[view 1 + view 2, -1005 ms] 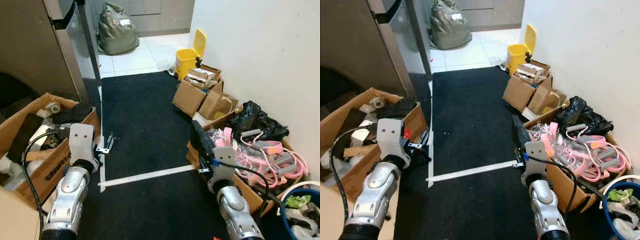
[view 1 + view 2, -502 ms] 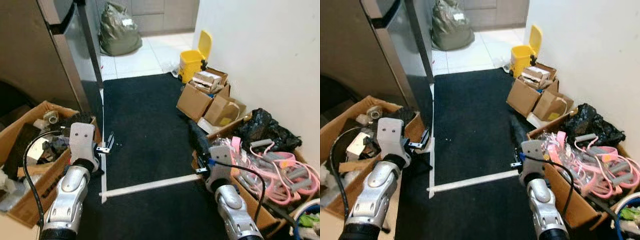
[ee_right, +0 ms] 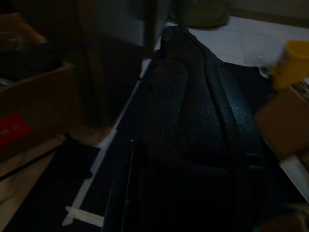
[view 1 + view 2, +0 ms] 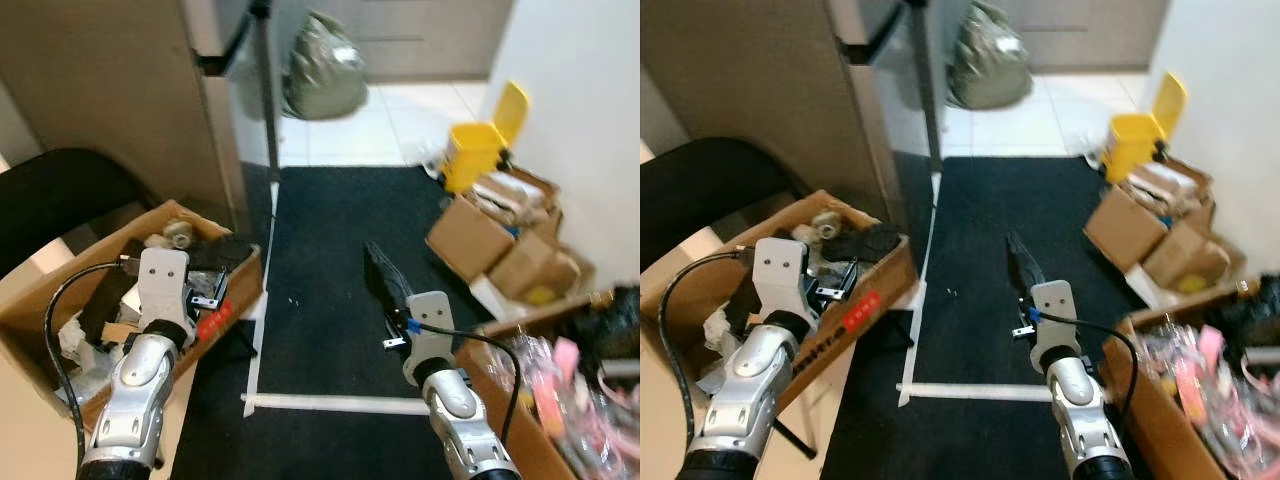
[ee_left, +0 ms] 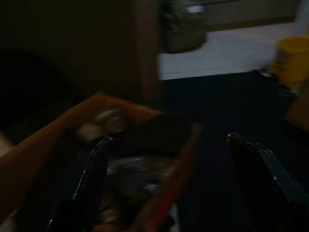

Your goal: Picking trash to rubbish bin

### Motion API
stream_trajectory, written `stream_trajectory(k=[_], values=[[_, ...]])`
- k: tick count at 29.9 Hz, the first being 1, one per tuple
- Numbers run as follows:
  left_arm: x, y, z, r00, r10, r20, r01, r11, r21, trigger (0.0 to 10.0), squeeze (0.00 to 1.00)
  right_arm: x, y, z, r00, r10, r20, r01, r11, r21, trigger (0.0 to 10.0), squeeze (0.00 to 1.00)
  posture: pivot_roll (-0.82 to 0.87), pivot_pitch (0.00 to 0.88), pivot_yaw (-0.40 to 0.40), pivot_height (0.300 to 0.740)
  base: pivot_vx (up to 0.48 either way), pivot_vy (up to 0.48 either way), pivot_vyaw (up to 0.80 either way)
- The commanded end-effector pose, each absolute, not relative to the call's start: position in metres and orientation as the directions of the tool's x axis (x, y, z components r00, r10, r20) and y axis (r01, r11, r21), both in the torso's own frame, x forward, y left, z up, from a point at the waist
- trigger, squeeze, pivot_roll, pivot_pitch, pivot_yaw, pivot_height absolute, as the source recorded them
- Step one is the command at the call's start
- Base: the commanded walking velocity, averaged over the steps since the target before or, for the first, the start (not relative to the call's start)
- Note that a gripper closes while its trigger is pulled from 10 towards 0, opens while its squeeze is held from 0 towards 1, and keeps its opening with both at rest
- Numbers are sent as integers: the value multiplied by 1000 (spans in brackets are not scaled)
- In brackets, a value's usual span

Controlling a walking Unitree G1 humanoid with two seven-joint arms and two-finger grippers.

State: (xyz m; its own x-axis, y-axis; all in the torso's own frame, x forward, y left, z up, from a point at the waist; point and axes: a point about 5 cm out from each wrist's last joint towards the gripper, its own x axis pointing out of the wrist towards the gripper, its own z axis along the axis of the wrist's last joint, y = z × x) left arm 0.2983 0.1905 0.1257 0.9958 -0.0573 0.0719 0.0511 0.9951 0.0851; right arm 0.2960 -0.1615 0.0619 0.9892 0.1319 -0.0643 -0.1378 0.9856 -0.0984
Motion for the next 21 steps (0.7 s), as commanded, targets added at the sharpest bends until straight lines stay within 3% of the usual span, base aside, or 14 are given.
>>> stream_trajectory(k=[1,21], values=[[296,196,123,997,-47,57,41,994,100,10000,0,297,-151,65,985,167,-40,-170,981,-91,10000,0,21,82,31,740,341,0,800],[297,196,123,997,-50,51,44,993,106,10000,0,299,-150,66,984,174,-29,-176,981,-84,10000,0,23,85,33,740,344,0,800]])
